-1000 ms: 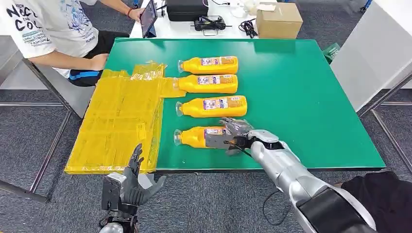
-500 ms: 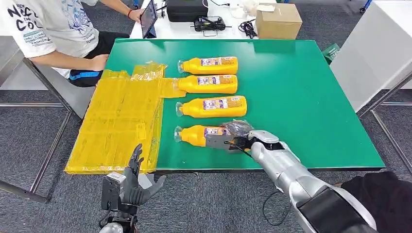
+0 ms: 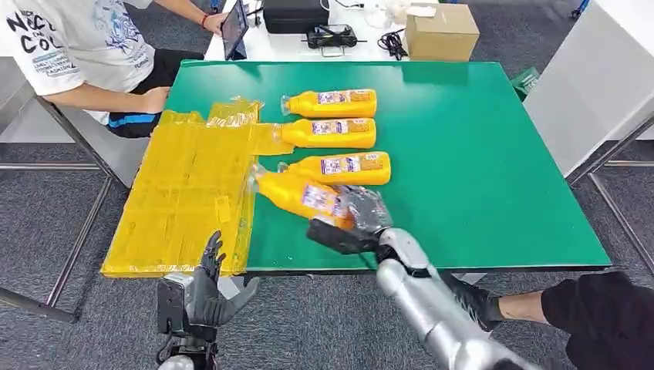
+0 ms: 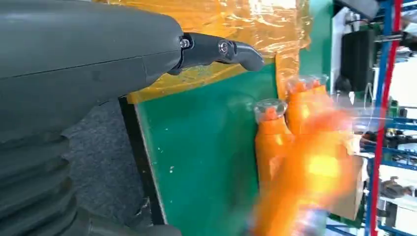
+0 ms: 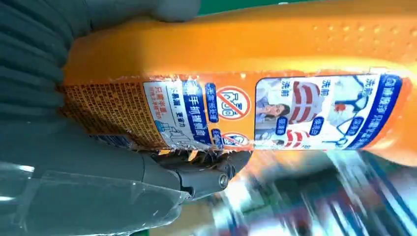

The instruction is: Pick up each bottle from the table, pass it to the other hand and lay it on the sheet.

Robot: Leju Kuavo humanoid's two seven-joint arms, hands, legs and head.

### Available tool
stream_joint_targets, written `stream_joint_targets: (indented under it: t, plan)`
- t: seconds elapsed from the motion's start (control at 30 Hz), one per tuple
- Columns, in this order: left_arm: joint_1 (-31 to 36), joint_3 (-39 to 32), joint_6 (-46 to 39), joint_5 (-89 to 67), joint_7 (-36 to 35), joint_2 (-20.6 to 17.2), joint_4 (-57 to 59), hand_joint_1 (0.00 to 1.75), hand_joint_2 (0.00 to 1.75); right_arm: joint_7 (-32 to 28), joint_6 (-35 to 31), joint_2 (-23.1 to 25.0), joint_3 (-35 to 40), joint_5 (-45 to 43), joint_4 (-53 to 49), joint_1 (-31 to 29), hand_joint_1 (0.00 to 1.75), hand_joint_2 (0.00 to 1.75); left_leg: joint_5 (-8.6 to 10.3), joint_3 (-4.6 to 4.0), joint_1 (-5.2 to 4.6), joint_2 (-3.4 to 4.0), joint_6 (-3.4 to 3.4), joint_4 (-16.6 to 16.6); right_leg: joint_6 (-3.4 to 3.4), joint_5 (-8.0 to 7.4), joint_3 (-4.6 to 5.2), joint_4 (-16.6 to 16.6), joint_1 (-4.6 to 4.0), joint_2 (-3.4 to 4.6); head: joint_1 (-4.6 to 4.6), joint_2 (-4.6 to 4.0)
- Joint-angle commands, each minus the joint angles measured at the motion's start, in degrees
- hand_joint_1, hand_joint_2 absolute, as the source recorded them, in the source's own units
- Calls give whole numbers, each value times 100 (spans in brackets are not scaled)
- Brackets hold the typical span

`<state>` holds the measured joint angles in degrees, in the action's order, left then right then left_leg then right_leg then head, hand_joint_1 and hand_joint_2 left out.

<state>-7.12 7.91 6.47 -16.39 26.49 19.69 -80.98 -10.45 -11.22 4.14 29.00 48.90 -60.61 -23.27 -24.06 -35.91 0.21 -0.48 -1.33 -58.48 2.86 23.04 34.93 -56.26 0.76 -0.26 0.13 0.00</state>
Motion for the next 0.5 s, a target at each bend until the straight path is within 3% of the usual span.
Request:
stream_joint_targets:
  t: [0.03, 0.5]
  plan:
    - [273, 169, 125, 545, -185, 31, 331, 0, 175, -904, -308, 1094, -2311, -182, -4254, 1722, 175, 175, -15, 1, 3, -50, 6, -12, -12, 33, -16, -15, -3, -52, 2, 0]
    - [312, 157, 419, 862, -204, 31, 348, 0, 175, -1368, -355, 1273, -2716, -438, -4151, 1945, 175, 175, -10, 7, -13, -13, 3, 3, -9, 10, -11, 10, 14, -26, 6, 0]
